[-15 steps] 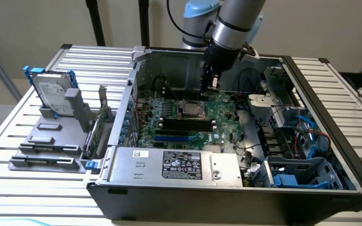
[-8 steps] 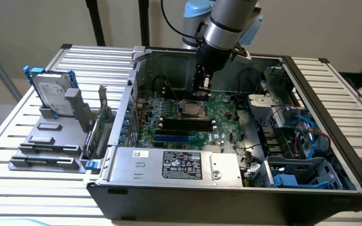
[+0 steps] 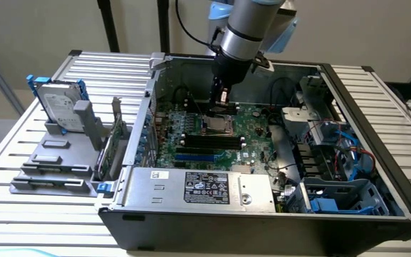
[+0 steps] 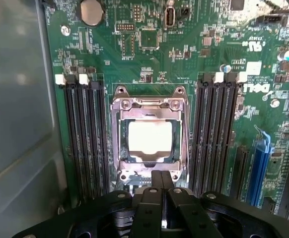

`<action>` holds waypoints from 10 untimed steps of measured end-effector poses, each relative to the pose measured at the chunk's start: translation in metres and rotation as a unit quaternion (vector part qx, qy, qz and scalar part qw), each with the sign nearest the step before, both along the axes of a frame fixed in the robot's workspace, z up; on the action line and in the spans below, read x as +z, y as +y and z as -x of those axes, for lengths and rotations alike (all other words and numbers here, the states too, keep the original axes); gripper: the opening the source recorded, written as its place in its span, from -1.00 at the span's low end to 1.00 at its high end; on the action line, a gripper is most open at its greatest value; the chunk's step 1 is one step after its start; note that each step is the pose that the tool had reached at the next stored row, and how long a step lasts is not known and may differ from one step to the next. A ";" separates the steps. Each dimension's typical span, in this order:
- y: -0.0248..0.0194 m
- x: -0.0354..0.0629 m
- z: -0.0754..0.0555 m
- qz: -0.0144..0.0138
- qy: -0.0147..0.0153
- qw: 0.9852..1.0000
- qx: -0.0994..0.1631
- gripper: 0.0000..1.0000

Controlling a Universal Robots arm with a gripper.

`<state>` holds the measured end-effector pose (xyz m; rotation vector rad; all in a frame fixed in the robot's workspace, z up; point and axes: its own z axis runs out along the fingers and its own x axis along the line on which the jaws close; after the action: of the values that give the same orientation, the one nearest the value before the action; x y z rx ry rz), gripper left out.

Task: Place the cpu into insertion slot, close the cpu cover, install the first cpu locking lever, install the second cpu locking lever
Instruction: 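Close the cpu cover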

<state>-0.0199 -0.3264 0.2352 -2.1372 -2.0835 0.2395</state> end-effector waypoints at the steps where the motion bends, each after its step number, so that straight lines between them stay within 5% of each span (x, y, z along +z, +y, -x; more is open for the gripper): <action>1: -0.0002 -0.0018 0.001 0.000 0.000 1.000 0.000 -0.79; 10: -0.0006 -0.0173 0.009 0.000 0.000 1.000 0.000 -0.79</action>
<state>-0.0290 -0.3270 0.2178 -2.1367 -2.0831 0.2397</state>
